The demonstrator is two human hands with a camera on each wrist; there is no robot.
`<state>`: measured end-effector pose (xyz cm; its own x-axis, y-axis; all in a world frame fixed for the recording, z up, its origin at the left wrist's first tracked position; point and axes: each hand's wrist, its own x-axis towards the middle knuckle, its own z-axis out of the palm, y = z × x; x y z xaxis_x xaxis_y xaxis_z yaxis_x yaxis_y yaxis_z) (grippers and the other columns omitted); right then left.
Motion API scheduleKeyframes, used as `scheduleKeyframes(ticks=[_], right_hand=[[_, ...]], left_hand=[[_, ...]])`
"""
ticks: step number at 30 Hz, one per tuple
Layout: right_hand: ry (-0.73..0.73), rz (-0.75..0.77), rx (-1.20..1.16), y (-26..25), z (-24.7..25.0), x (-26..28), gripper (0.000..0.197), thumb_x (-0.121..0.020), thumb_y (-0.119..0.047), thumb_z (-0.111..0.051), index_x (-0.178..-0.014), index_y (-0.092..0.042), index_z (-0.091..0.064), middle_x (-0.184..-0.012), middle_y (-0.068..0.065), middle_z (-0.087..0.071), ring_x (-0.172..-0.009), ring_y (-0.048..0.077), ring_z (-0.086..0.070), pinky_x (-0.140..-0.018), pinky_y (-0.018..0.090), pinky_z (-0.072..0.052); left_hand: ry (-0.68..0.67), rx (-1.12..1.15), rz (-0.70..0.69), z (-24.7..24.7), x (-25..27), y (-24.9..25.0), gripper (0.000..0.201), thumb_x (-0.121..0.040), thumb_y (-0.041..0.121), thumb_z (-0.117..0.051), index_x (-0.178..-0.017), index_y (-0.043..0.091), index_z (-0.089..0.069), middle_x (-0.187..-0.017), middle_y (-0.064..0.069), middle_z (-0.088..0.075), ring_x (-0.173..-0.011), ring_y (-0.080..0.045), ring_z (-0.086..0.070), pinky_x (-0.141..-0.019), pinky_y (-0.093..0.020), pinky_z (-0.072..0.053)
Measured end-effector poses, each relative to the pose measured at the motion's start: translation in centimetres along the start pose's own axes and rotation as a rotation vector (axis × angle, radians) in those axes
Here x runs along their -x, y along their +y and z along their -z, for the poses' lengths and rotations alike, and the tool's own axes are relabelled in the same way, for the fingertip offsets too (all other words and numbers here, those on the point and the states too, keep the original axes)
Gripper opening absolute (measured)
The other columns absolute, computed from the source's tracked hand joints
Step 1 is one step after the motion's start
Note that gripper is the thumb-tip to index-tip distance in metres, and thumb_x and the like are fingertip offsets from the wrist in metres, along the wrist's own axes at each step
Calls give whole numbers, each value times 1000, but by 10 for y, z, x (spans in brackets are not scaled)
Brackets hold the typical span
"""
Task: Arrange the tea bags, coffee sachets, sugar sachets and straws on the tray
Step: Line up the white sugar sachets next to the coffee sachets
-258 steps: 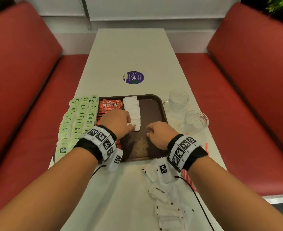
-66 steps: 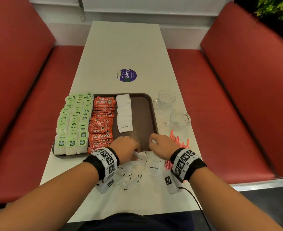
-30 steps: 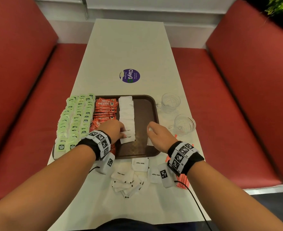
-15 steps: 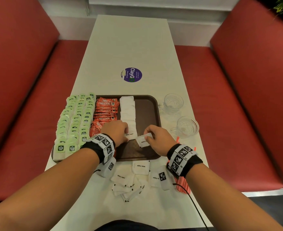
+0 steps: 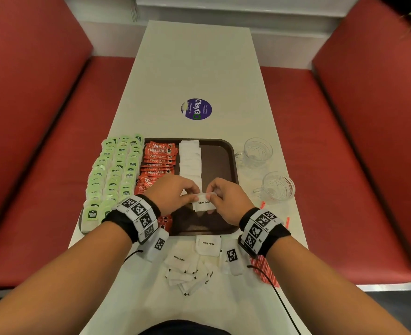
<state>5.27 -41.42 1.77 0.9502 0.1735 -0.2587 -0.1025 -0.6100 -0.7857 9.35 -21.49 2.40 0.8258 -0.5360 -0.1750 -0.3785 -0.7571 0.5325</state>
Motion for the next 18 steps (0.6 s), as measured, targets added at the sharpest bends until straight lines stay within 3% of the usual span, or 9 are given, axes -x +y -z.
scheduleKeyframes(ticks=[2,4,8,14,18], right_hand=[[-30,-16,11,1,-2,0,3,-101,-22,-55,-100,-25,-55,-90,-3,-73,-68,7,-71,-65,24,-54],[-36,-40,43,5,-2,2,8,-100,-23,-57,-107,-25,-53,-95,-7,-72,-72,6,-69,-66,18,-48],[-34,-35,179,14,6,13,14,-93,-25,-66,-104,-23,-59,-92,-9,-64,-84,8,-61,-68,13,-41],[-224,-126,423,22,26,37,29,-80,-37,-81,-96,-21,-63,-80,-8,-62,-73,10,-58,-70,26,-51],[-324,-167,620,30,25,53,42,-73,-52,-82,-98,-25,-62,-84,-10,-58,-81,13,-59,-70,27,-49]], left_hand=[[21,0,49,-1,0,-7,9,-92,35,-68,-97,31,-73,-77,20,-61,-71,2,-54,-67,-21,-41],[23,-29,131,-2,-1,-15,10,-92,34,-67,-97,28,-72,-83,14,-65,-78,-3,-58,-74,-26,-49],[-43,-125,258,-5,-7,-22,11,-91,33,-68,-98,25,-73,-93,7,-67,-87,-11,-61,-79,-27,-50],[-24,-182,338,-11,-16,-22,10,-89,36,-69,-93,27,-70,-95,6,-68,-90,-15,-62,-82,-34,-54],[49,-250,287,-18,-16,-17,21,-82,43,-72,-95,30,-63,-100,5,-60,-91,-17,-58,-81,-35,-52]])
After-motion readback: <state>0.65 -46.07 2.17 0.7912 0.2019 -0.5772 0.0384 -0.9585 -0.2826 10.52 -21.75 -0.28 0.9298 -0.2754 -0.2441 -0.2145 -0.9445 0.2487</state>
